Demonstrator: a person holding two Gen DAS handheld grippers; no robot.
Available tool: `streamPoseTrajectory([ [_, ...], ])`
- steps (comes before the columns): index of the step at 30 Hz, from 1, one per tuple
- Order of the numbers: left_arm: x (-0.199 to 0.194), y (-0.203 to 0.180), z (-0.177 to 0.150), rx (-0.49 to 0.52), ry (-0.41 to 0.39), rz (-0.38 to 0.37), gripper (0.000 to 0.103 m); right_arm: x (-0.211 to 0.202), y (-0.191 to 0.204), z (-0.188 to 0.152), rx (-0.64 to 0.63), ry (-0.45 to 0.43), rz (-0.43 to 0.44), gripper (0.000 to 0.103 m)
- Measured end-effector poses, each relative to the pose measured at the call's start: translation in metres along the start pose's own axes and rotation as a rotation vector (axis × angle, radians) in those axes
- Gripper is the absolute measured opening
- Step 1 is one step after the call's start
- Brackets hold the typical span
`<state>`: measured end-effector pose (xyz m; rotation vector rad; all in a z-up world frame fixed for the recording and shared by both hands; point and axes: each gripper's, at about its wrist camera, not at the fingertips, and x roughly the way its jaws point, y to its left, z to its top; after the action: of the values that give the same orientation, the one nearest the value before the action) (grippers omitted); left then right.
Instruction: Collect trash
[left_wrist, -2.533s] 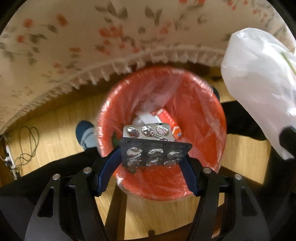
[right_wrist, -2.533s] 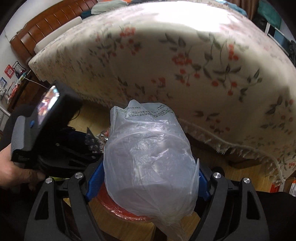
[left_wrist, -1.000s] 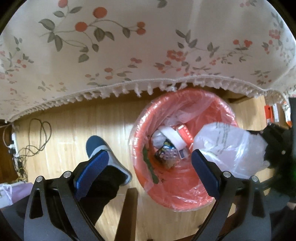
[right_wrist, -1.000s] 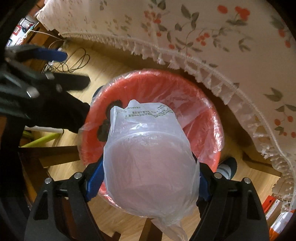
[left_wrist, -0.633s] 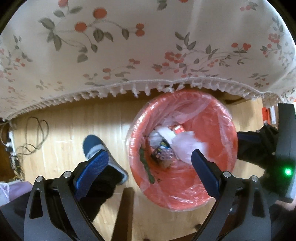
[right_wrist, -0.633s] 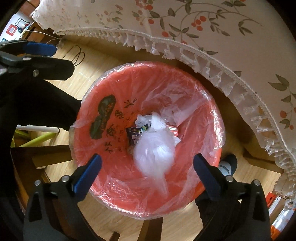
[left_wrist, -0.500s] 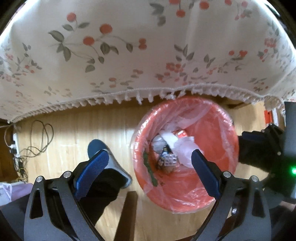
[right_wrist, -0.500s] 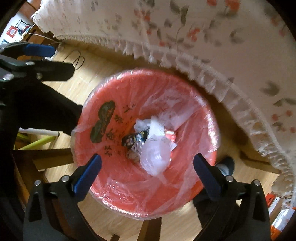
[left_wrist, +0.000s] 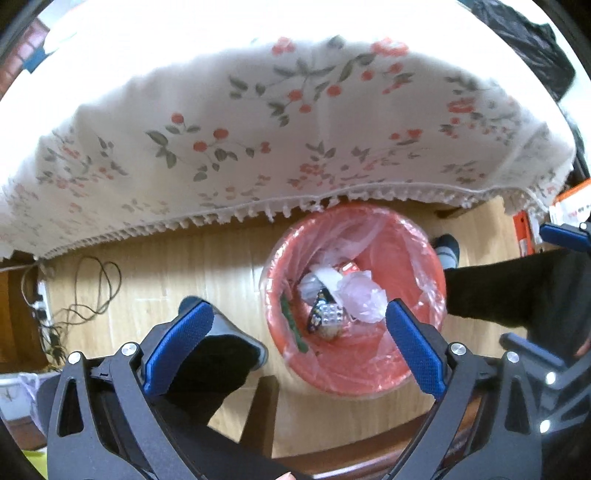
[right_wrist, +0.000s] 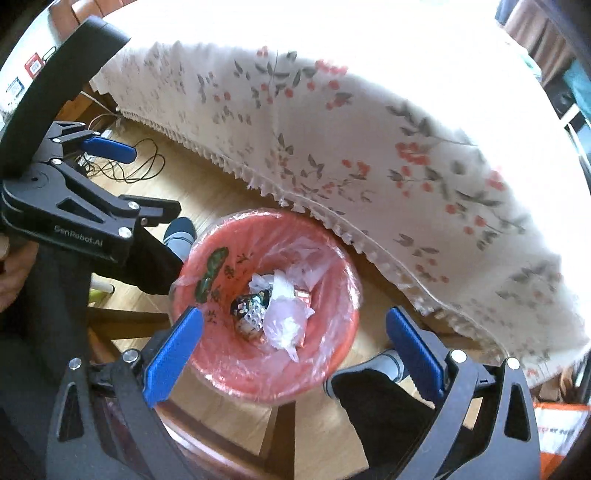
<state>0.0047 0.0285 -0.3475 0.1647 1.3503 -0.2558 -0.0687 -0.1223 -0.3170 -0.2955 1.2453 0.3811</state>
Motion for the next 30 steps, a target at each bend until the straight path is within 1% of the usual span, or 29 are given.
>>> streamPoseTrajectory([
  [4, -0.022, -0.005, -0.009, 0.032, -0.013, -0.001, 0.097, -0.022, 0.012, -0.012, -0.012, 0.002, -0.056, 0.098],
  [6, -0.032, -0.008, -0.014, 0.050, -0.018, -0.005, 0.097, -0.032, 0.018, -0.016, -0.016, 0.007, -0.066, 0.098],
  [13, -0.054, -0.024, -0.027, 0.092, -0.017, -0.015, 0.097, -0.058, 0.028, -0.029, 0.011, 0.015, -0.012, 0.098],
  [15, -0.060, -0.028, -0.031, 0.105, -0.021, -0.018, 0.097, -0.064, 0.030, -0.031, 0.014, 0.010, -0.016, 0.098],
  [17, -0.066, -0.032, -0.035, 0.110, -0.014, -0.011, 0.097, -0.067, 0.034, -0.031, 0.015, 0.017, -0.041, 0.098],
  [19, -0.074, -0.035, -0.040, 0.109, -0.014, -0.028, 0.097, -0.073, 0.037, -0.032, 0.013, 0.011, -0.050, 0.098],
  [24, -0.087, -0.036, -0.047, 0.110, 0.001, -0.045, 0.097, -0.084, 0.033, -0.034, 0.044, 0.009, -0.017, 0.098],
  [26, -0.093, -0.036, -0.049, 0.109, 0.001, -0.046, 0.097, -0.087, 0.032, -0.035, 0.055, 0.011, -0.021, 0.098],
  [30, -0.109, -0.036, -0.051, 0.115, -0.020, -0.021, 0.097, -0.098, 0.028, -0.036, 0.087, 0.010, -0.013, 0.098],
])
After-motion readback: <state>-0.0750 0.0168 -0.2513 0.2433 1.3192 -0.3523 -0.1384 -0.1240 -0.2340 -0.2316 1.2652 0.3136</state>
